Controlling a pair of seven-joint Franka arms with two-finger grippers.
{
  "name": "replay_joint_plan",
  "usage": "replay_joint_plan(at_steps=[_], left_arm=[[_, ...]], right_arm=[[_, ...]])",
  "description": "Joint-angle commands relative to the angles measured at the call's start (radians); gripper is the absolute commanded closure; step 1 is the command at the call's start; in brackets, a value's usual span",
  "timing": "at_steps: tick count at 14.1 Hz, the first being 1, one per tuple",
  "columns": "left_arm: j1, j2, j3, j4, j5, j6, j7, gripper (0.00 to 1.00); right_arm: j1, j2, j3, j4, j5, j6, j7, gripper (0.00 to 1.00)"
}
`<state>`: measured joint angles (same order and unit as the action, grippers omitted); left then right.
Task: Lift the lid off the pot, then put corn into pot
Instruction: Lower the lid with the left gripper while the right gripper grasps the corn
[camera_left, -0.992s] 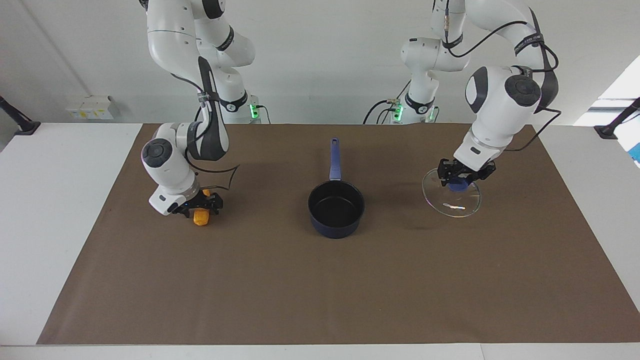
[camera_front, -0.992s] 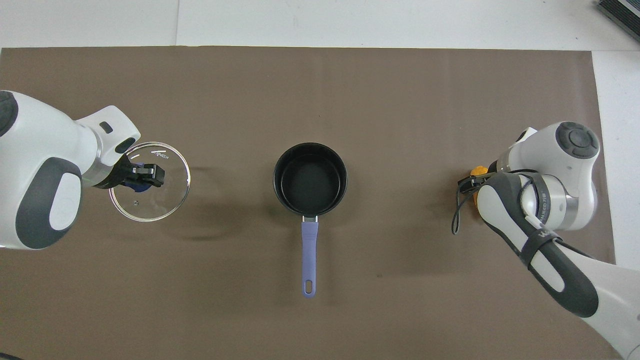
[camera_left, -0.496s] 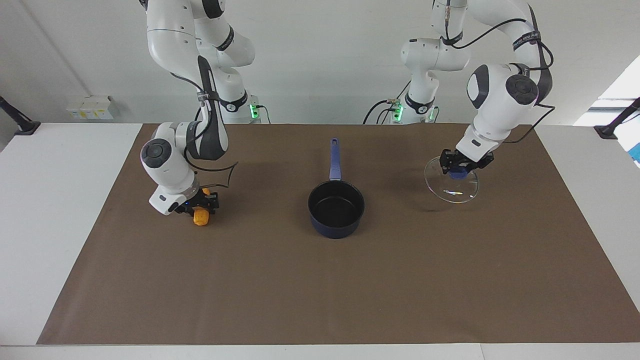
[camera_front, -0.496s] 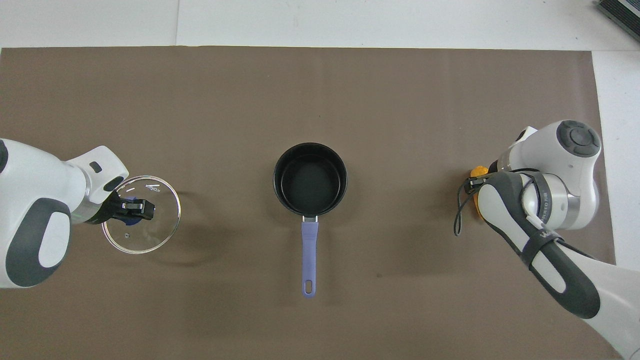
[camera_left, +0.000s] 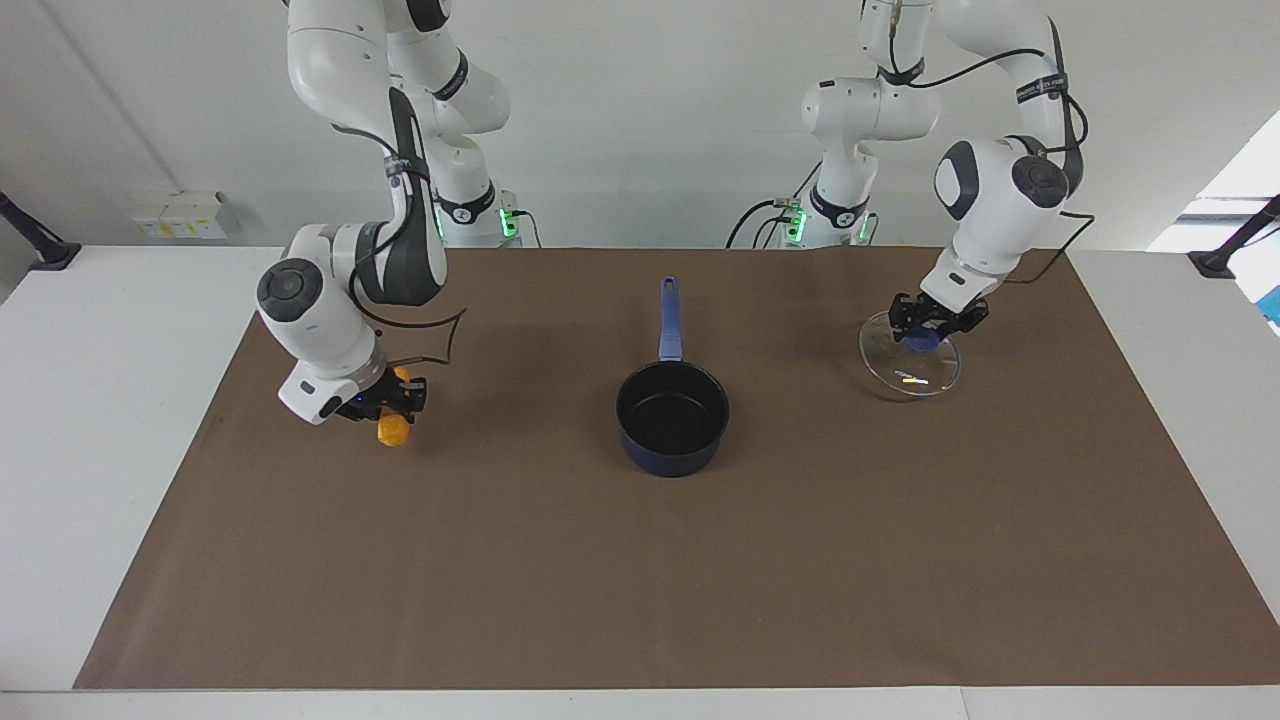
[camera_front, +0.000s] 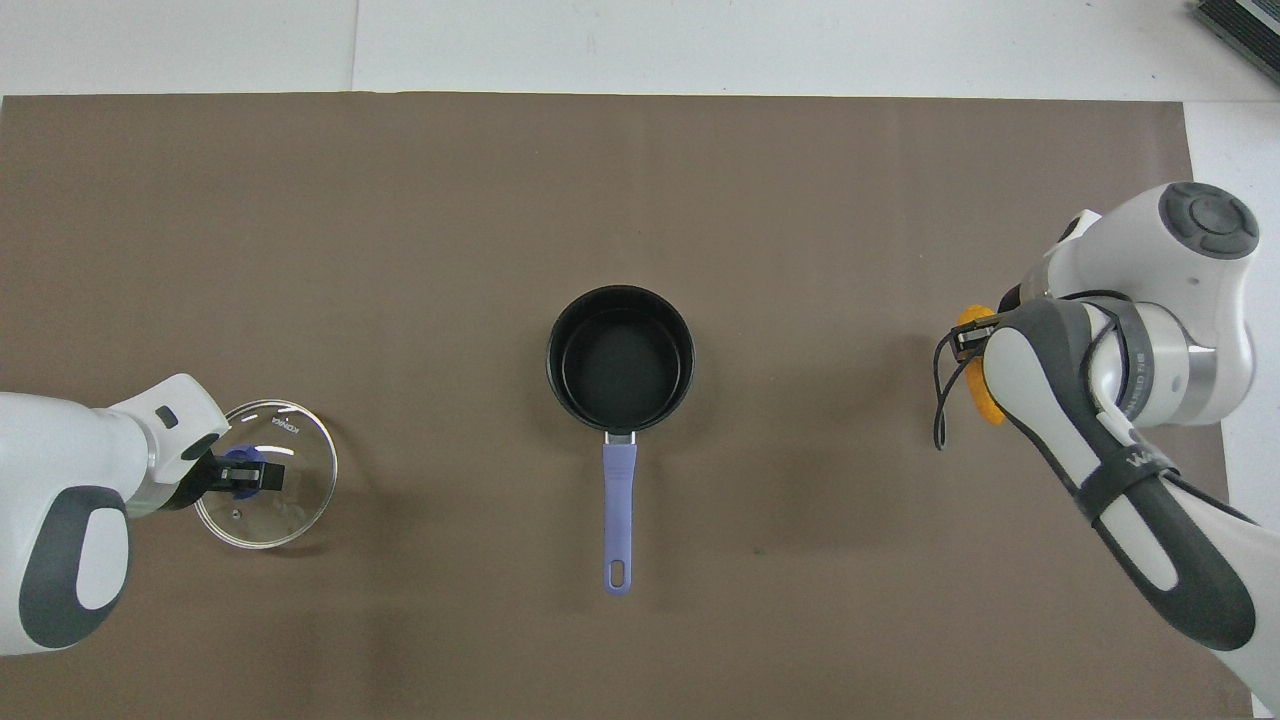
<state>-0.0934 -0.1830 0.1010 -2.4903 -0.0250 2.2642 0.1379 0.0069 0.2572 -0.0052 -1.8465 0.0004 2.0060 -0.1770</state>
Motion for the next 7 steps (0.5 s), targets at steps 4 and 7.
replay_joint_plan(at_steps=[4, 7], left_arm=[[0.015, -0.015, -0.010, -0.035, 0.004, 0.052, 0.016, 0.00], [0.008, 0.026, -0.010, 0.029, 0.004, 0.043, 0.011, 0.00]], right_arm=[[0.062, -0.067, 0.028, 0.162, 0.023, -0.159, 0.094, 1.00], [0.148, -0.058, 0.028, 0.201, 0.020, -0.153, 0.274, 1.00]])
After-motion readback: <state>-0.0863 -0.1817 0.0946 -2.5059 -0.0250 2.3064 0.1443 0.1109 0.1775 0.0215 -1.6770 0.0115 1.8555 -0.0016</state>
